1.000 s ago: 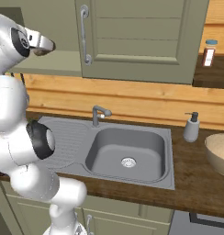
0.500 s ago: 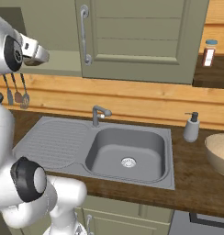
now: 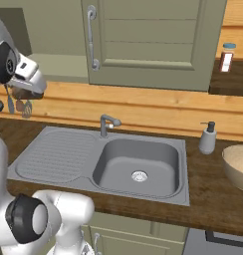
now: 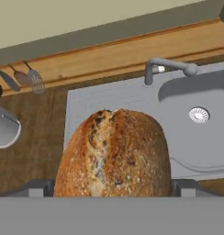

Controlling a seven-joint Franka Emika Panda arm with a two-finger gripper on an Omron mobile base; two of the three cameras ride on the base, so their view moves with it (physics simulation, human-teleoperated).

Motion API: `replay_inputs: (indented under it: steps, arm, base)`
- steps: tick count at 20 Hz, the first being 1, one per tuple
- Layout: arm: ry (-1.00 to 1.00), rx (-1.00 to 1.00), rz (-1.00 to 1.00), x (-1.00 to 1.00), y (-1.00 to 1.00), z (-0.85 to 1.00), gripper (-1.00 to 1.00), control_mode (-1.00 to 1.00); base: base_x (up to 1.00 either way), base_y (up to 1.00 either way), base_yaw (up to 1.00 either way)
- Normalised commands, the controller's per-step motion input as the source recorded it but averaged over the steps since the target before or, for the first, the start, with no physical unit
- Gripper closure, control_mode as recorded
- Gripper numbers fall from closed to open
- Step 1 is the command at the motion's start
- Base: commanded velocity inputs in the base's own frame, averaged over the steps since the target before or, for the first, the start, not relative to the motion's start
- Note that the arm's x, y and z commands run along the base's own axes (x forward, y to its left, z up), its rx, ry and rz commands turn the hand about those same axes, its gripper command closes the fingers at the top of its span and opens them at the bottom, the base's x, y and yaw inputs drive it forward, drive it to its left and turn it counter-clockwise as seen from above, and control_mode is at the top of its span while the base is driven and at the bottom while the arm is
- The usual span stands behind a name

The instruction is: Open the cabinet, pick up the bread from the cabinet and place it in the basket. Then move the basket to the dining counter.

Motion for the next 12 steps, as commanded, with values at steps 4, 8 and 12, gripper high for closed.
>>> replay_inputs:
  steps: [4,8,12]
  arm:
    - [0.48,-0.01,0.0,-0.66,-0.24,-0.66,1.0,-1.0]
    - [0.23,0.0,0.01,-0.09,-0.79,-0.9,1.0,-1.0]
    - [0.06,0.0,0.04,-0.27,-0.82,-0.61,1.0,-1.0]
  base:
    - [0.0,0.0,0.0]
    - [0.0,0.0,0.0]
    - [0.0,0.0,0.0]
